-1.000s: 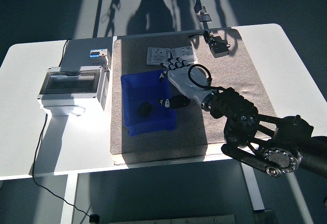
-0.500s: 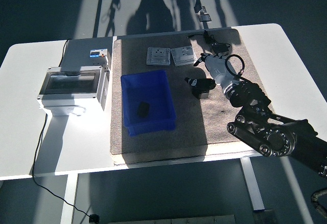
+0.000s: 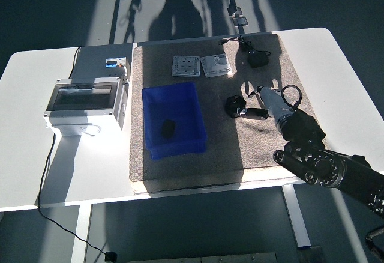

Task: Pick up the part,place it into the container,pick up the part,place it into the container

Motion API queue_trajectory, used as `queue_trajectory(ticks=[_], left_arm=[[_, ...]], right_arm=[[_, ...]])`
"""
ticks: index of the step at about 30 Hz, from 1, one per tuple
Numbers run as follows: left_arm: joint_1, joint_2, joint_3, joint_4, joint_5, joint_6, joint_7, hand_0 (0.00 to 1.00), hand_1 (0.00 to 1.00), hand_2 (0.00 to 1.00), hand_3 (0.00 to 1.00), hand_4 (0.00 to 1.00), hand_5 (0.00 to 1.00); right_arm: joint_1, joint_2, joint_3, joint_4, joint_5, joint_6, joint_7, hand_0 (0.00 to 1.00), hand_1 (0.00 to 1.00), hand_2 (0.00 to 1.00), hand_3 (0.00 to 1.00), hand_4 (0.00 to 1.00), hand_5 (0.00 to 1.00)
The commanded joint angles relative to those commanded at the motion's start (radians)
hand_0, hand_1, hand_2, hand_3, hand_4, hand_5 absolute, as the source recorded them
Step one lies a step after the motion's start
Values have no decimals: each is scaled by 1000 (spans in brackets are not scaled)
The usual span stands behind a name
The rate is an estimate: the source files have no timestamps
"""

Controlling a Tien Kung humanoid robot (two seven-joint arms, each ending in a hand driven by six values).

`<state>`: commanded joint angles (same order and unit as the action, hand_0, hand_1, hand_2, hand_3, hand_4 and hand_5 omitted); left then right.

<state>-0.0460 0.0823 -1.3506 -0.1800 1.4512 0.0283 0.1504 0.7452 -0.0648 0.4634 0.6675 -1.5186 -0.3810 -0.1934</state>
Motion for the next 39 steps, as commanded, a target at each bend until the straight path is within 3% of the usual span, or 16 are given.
queue_trajectory(ticks=[2,3,8,9,14,21,31,38,39], left_arm=[[0,0,-1,0,1,0,0,680,578,636,671,687,640],[1,0,-1,0,1,0,0,680,578,634,668,685,638],[1,0,-4,0,3,0,0,680,578,634,668,685,638],[1,0,-5,0,4,0,1,680,578,634,667,681,633],[1,0,-7,0,5,0,1,680,578,634,667,681,633],[3,0,-8,0,6,1,0,680,577,634,664,677,628],[5,-1,-10,0,8,1,-1,680,577,634,661,674,628],[3,0,-13,0,11,2,-2,680,577,634,661,672,628],[3,1,-14,0,11,2,-2,681,576,634,659,672,626]], right_arm=[[-1,-1,-6,6,8,-17,8,972,800,901,998,913,530],[-1,-1,-7,7,11,-25,12,852,550,811,954,867,511],[0,-6,-2,13,31,-71,40,852,550,811,954,867,511],[0,-7,-2,15,35,-79,45,830,531,776,910,878,519],[1,-8,-3,19,43,-92,55,830,531,776,910,878,519],[3,-11,-12,46,16,-45,36,826,534,776,901,888,509],[3,-6,-38,95,-126,50,-39,839,533,805,940,914,501],[4,-5,-40,106,-199,75,-75,847,528,821,961,931,498],[4,-5,-41,107,-205,77,-78,840,487,818,964,893,424]])
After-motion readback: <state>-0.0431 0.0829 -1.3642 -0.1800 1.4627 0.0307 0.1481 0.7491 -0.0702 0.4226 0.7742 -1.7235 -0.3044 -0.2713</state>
